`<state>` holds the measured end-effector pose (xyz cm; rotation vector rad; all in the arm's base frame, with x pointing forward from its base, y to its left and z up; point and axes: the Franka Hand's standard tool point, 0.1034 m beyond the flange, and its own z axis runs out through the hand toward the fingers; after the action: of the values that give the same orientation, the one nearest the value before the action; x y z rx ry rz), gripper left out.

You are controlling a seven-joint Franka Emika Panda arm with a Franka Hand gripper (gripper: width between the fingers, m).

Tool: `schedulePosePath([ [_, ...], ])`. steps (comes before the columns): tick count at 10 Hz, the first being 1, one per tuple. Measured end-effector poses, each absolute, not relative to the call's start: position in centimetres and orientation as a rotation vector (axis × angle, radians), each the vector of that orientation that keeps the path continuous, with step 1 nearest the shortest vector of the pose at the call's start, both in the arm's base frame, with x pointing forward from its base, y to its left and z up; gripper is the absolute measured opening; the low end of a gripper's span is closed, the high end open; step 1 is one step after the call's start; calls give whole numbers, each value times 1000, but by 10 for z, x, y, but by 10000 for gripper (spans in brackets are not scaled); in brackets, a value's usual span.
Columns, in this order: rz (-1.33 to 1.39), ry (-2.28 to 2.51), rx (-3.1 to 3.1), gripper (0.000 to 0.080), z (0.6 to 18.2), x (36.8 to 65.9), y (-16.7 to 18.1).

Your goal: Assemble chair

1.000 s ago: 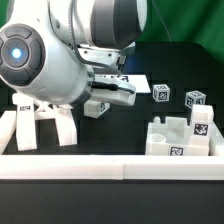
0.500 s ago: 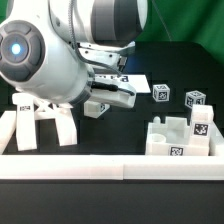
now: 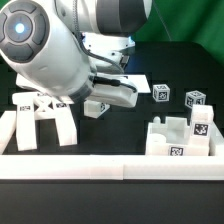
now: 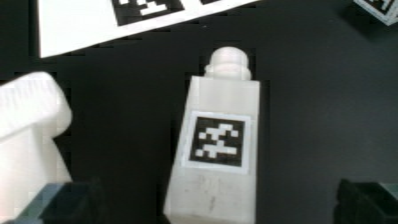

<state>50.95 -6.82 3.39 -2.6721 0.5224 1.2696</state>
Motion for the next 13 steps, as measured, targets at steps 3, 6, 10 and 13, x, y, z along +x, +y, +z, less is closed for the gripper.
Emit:
schedulePosePath([
  [3,1279,517,-2678,649,20,505,-64],
  [6,1292,517,-2673,637,14,502,-64],
  [10,1303,512,-2670,291,11,500,-62],
  [13,1300,508,-2673,291,12,501,-61],
])
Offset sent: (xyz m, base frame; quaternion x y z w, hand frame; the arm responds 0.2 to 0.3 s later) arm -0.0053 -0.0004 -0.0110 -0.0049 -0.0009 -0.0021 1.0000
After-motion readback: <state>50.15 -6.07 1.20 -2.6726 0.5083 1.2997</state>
